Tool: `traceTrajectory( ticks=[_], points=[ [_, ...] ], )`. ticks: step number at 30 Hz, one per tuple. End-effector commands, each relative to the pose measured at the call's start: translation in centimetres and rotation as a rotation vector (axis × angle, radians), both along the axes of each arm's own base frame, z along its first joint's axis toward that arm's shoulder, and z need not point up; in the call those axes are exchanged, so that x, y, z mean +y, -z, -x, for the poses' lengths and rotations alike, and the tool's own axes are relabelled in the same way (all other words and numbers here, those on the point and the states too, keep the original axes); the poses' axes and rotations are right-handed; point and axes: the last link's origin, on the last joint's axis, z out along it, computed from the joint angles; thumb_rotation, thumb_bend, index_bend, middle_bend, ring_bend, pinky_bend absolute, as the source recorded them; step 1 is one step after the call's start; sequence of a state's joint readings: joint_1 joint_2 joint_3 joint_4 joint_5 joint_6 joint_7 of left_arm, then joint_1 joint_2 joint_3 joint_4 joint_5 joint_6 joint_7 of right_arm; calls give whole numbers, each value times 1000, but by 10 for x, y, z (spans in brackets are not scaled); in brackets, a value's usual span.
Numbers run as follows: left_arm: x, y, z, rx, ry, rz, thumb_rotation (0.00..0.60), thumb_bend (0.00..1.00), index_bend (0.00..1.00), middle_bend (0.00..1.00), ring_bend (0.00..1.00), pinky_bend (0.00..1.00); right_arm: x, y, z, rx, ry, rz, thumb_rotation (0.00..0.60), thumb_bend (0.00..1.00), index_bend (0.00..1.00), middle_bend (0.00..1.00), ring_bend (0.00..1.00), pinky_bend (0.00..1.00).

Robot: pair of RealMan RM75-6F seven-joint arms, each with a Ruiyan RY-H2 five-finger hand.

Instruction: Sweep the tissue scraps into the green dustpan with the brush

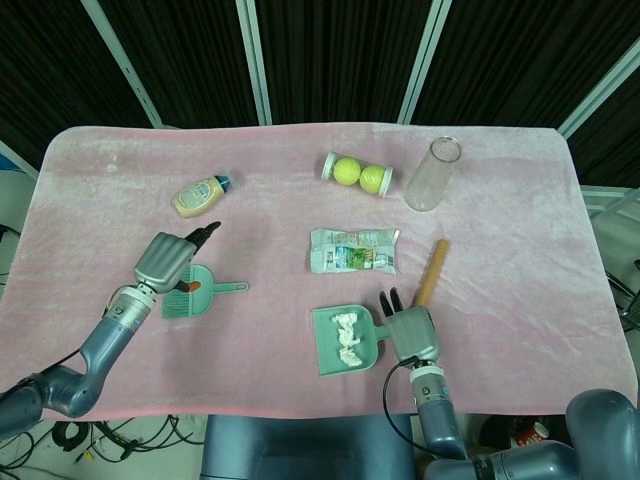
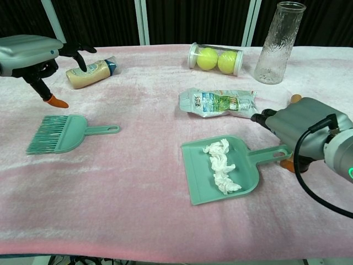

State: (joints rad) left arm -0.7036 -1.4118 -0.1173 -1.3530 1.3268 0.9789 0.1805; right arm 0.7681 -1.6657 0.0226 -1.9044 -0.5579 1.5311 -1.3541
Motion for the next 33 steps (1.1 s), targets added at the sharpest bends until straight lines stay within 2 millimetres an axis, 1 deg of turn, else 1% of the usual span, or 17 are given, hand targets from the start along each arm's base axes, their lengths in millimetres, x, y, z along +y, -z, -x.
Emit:
traceTrajectory(
  ticks=[1, 3, 5, 6, 8, 9, 10, 12, 13, 15, 16, 18, 19, 21, 24, 30, 33],
  points=[
    [-7, -9, -3, -27, 20, -27, 600, 0, 25, 241, 802, 955, 0, -14, 1, 15, -18, 23, 600, 176, 46, 70, 566, 730],
    [-15, -16, -5, -49, 30, -47, 600, 0, 25, 239, 772, 927, -1, -28, 5, 19, -25, 48, 600, 174, 37, 65, 562, 726],
    [-26, -25, -4, -59, 39, -64, 600, 0, 24, 234, 714, 868, 0, -43, 11, 12, -23, 74, 600, 174, 26, 60, 547, 709],
    [-33, -29, -2, -61, 43, -74, 600, 0, 24, 229, 664, 814, 0, -52, 16, 7, -17, 93, 600, 174, 16, 52, 516, 682],
    [-48, -38, 3, -69, 44, -90, 600, 0, 24, 204, 539, 683, 4, -70, 26, -16, 2, 120, 600, 170, 3, 26, 408, 575],
    [-57, -43, 5, -78, 41, -95, 600, 0, 23, 179, 424, 567, 7, -78, 30, -34, 13, 127, 600, 165, 0, 12, 303, 471],
    [-63, -45, 8, -83, 35, -96, 600, 0, 23, 161, 353, 500, 8, -83, 34, -46, 18, 130, 600, 160, 0, 3, 187, 356],
    [-84, -52, 17, -104, 4, -85, 600, 0, 22, 102, 159, 316, 16, -97, 44, -102, 32, 142, 600, 143, 0, 0, 33, 215],
    [-95, -55, 22, -114, -13, -76, 600, 0, 18, 65, 82, 225, 22, -103, 48, -142, 37, 144, 600, 137, 0, 0, 11, 192],
    [-117, -60, 32, -116, -29, -64, 600, 0, 6, 17, 12, 100, 32, -115, 59, -206, 18, 152, 600, 121, 0, 0, 0, 168],
    [-127, -63, 38, -115, -33, -61, 600, 0, 2, 3, 0, 54, 38, -119, 64, -231, 1, 155, 600, 116, 0, 0, 0, 162],
    [-147, -66, 49, -119, -51, -53, 600, 0, 0, 0, 0, 15, 51, -127, 77, -271, -34, 164, 600, 112, 0, 0, 0, 154],
    [-153, -67, 52, -119, -56, -50, 600, 0, 0, 0, 0, 3, 55, -129, 81, -286, -45, 167, 600, 110, 0, 0, 0, 149],
    [-170, -71, 66, -98, -75, -53, 600, 0, 0, 0, 0, 0, 70, -135, 95, -328, -70, 180, 600, 109, 0, 0, 0, 147],
    [-183, -78, 77, -90, -90, -86, 600, 0, 0, 0, 0, 0, 87, -141, 111, -372, -109, 206, 600, 108, 0, 0, 0, 146],
    [-188, -99, 96, -113, -96, -190, 600, 0, 0, 0, 0, 0, 110, -156, 144, -406, -168, 291, 600, 108, 0, 0, 0, 146],
    [-188, -102, 99, -140, -112, -204, 600, 0, 0, 0, 0, 0, 112, -158, 151, -440, -148, 322, 600, 108, 0, 0, 0, 146]
  ],
)
